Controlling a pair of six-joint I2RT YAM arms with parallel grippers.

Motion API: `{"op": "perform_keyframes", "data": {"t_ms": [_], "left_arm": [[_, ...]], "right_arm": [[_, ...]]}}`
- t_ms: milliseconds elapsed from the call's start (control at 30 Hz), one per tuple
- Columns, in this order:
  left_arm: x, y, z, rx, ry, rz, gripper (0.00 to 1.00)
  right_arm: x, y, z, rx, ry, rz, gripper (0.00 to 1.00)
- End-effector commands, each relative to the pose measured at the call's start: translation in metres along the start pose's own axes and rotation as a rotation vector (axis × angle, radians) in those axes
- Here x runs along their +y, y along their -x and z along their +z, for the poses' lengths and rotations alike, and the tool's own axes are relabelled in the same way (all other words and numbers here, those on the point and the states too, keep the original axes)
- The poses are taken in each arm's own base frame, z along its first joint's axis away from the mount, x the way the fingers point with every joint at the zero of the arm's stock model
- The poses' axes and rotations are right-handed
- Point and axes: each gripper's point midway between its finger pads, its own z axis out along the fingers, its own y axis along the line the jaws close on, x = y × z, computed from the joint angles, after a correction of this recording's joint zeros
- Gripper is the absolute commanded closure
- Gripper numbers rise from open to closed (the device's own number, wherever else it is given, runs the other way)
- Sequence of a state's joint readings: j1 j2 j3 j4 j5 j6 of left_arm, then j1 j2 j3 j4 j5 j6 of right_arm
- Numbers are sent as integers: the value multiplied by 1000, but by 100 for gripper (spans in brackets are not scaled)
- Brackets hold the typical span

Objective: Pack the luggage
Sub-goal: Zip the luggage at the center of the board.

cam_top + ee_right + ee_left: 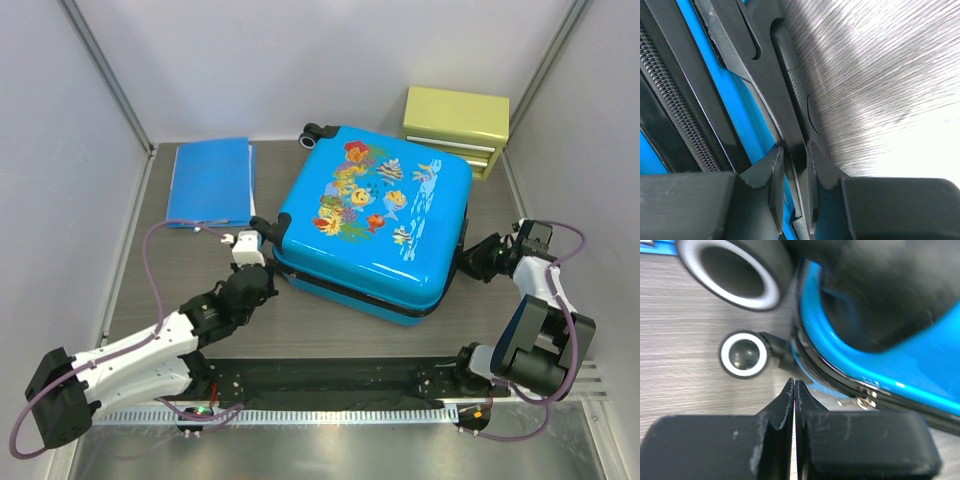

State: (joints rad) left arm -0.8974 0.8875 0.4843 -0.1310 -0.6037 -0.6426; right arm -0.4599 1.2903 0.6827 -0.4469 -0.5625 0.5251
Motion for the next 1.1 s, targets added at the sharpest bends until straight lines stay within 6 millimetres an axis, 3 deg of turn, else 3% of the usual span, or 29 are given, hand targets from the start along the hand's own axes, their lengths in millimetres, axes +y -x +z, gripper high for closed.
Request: {"op": "perform_keyframes", "data": {"t_ms": [0, 67, 200, 233, 333, 367, 467, 500, 733, 933, 1067], "left_arm": [[16, 16, 2, -52, 61, -6, 100], [10, 20, 1, -55, 31, -20, 100], [-25, 19, -3, -71, -189, -53, 96], [-32, 5, -4, -28, -243, -26, 94], [-44, -8, -9, 29, -324, -1, 77], [-45, -8, -11, 30, -335, -6, 58], [-44, -5, -14, 8, -347, -12, 39], [-45, -3, -15, -1, -354, -12, 38], [-51, -9, -5, 7, -360, -4, 37], [-46, -3, 8, -35, -298, -19, 49], [-48, 5, 12, -71, -286, -34, 50]], "right_arm": [[-31, -17, 8, 55, -151, 76, 99], [-31, -17, 9, 55, -151, 73, 99], [-33, -17, 10, 58, -156, 81, 99], [-33, -18, 10, 62, -156, 81, 99], [-33, -17, 10, 65, -156, 79, 99], [-32, -17, 10, 65, -155, 77, 99], [-33, -18, 11, 67, -154, 82, 99], [-33, -18, 11, 69, -155, 83, 99], [-33, -20, 10, 69, -152, 81, 99], [-29, -19, 5, 73, -151, 70, 99], [-26, -17, 2, 66, -149, 55, 99]]}}
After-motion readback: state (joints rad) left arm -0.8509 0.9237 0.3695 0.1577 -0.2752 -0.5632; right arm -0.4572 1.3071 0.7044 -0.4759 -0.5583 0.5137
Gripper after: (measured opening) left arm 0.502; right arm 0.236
